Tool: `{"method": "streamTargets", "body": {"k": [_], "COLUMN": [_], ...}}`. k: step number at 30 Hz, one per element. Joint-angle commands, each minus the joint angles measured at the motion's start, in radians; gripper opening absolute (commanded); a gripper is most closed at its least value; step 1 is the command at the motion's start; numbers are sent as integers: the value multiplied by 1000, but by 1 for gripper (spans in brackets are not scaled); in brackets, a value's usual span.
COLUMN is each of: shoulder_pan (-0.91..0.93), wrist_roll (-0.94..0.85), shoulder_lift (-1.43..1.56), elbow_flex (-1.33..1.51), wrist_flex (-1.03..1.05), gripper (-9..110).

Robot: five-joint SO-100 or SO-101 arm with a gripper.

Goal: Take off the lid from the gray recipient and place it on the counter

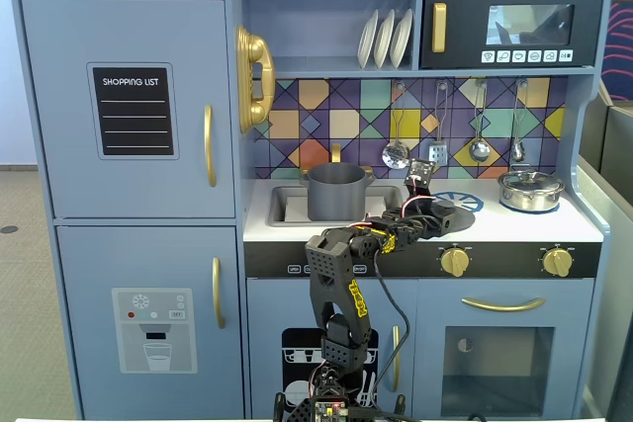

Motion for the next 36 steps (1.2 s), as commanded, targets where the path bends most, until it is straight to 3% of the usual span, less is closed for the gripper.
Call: {"method": "streamTargets", "body": {"k": [1, 3, 6, 10, 31, 36], "shoulder_pan": [6, 8, 12, 15, 26, 6], "wrist_roll": [-15, -12, 17, 17, 38, 35], "shoulder_lift": [-2, -6, -5, 2, 199, 430], "elbow_flex": [-12, -11, -3, 2, 25, 46], "wrist_flex": [-46, -57, -87, -94, -58, 149], "gripper": [0, 2, 20, 30, 31, 28]}}
